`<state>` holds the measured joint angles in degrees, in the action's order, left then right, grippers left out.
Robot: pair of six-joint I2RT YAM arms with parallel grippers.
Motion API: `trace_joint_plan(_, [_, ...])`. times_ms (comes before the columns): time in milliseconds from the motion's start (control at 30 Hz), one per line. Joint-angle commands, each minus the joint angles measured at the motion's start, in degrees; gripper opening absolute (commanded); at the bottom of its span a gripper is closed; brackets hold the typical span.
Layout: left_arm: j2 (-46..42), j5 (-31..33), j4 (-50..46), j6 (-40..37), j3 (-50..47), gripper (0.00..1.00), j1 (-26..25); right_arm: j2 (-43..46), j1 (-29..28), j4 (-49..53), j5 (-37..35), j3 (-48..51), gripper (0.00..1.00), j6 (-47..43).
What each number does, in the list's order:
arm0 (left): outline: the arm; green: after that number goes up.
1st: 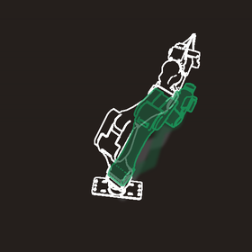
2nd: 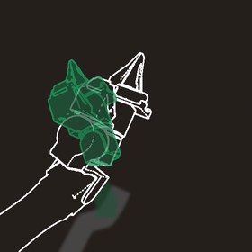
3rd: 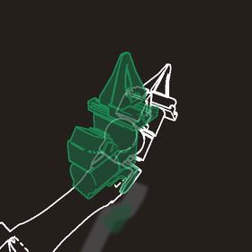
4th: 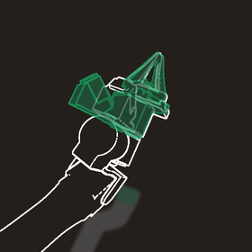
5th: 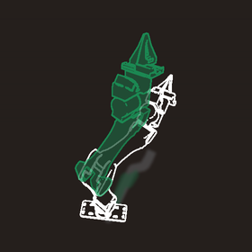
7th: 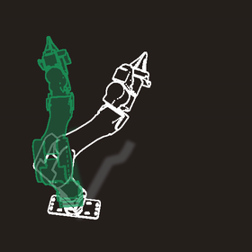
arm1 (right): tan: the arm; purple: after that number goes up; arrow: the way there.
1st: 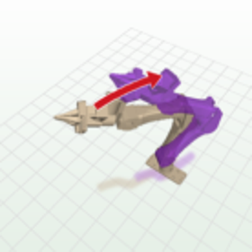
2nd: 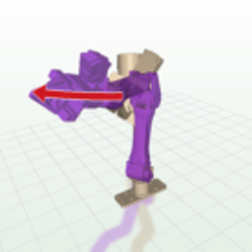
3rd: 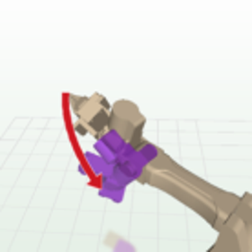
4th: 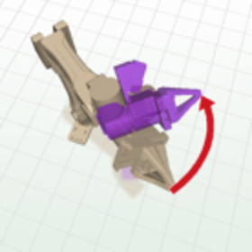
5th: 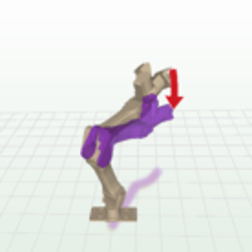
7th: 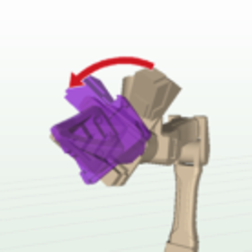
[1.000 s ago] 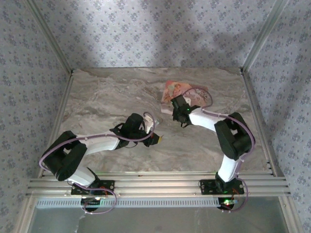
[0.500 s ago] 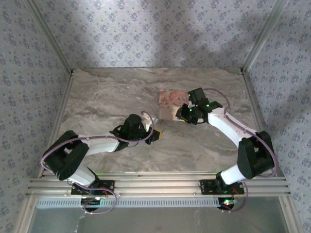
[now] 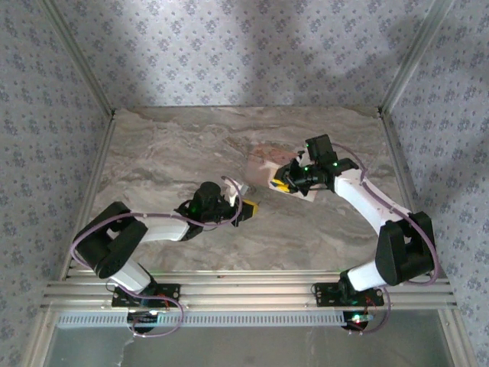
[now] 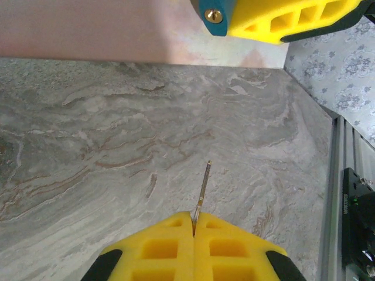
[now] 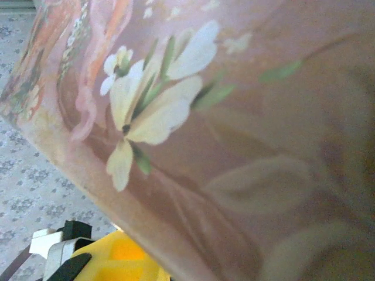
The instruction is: Unlock the padlock with the key
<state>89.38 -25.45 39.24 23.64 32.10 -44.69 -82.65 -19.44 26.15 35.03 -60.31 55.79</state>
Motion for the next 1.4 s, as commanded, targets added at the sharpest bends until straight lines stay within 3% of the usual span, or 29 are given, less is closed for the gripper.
trace_joint_plan(0, [0.4, -2.0, 2.4, 0.6, 2.6, 0.0, 0.0, 1.2, 0.9, -2.0, 4.5, -2.0, 0.0, 1.9])
trace_joint_plan(333, [5.3, -6.7, 9.5, 6.3, 4.4, 0.0, 3.8, 0.4, 1.1, -2.9, 5.2, -1.4, 0.0, 2.7])
trace_joint_plan(600, [7.6, -8.9, 10.3, 6.0, 6.7, 0.0, 4.3, 0.1, 0.7, -2.2, 3.8, -1.3, 0.0, 1.8])
trace_joint_plan(1367, [9.3, -10.7, -0.6, 0.6, 14.5, 0.0, 3.1, 0.5, -0.3, 0.1, 2.7, -2.5, 0.0, -1.0])
